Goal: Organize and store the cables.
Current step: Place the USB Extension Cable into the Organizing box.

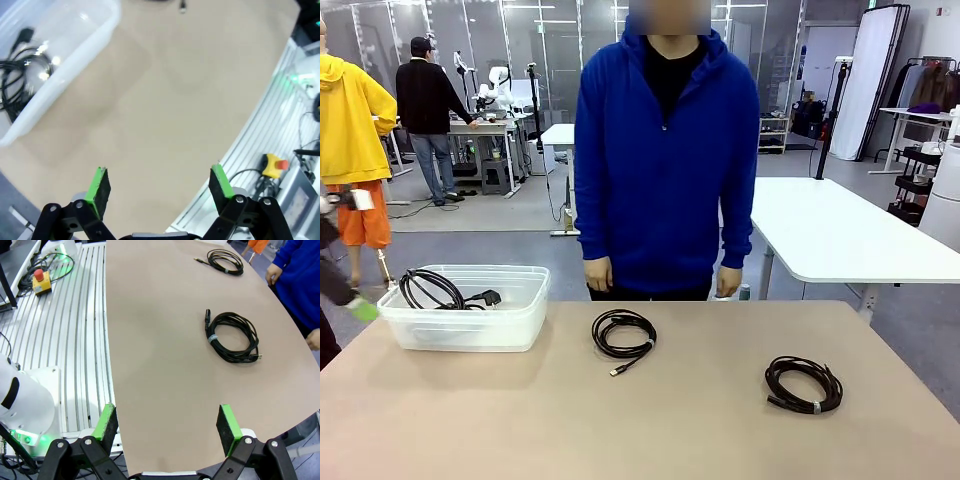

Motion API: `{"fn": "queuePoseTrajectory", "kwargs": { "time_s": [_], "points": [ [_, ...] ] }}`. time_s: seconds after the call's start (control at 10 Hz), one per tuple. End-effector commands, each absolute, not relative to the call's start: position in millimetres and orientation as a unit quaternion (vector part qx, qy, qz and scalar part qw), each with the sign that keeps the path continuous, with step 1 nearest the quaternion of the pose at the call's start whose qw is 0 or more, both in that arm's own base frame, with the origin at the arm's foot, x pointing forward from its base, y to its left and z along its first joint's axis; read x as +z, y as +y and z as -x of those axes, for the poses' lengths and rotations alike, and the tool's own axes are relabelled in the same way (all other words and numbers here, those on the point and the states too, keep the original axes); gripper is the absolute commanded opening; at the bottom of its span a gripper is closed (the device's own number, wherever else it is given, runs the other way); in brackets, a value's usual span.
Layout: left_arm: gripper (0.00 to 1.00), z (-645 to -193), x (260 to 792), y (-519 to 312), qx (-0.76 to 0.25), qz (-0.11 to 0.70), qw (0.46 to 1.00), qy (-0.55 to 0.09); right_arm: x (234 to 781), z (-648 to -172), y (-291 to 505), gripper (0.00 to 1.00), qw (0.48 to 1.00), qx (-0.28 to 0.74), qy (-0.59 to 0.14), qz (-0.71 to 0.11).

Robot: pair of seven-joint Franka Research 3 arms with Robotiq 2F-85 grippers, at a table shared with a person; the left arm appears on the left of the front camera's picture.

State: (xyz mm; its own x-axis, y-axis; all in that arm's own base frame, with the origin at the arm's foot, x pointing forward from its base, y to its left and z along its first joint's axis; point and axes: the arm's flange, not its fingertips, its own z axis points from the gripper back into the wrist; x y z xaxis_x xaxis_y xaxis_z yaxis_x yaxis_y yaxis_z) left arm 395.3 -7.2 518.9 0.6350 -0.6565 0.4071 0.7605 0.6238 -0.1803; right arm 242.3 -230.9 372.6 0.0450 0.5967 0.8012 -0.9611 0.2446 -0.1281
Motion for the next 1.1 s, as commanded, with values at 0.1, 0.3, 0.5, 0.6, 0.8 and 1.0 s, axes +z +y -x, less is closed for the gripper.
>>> {"fn": "queuePoseTrajectory", "kwargs": {
  "time_s": [0.1, 0.3, 0.5, 0.6, 0.8, 1.0],
  "points": [
    [1.00, -398.3, 532.5, -75.2, -0.402, 0.136, 0.895, -0.138, 373.9, -242.6, -227.1, 1.00, 0.693, 0.557, -0.393, -0.234],
    [1.00, -388.6, 520.4, -140.9, -0.380, 0.108, 0.908, -0.141, 373.9, -242.6, -227.1, 1.00, 0.693, 0.557, -0.393, -0.234],
    [1.00, -372.4, 492.1, -194.2, -0.355, 0.094, 0.918, -0.146, 373.9, -242.6, -227.1, 1.00, 0.693, 0.557, -0.393, -0.234],
    [1.00, -370.2, 487.3, -199.1, -0.366, 0.074, 0.916, -0.146, 373.9, -242.6, -227.1, 1.00, 0.693, 0.557, -0.393, -0.234],
    [1.00, -366.7, 494.7, -201.1, -0.372, 0.103, 0.911, -0.143, 373.9, -242.6, -227.1, 1.00, 0.693, 0.557, -0.393, -0.234],
    [1.00, -366.7, 494.7, -201.1, -0.372, 0.103, 0.911, -0.143, 373.9, -242.6, -227.1, 1.00, 0.693, 0.557, -0.393, -0.234]
  ]
}}
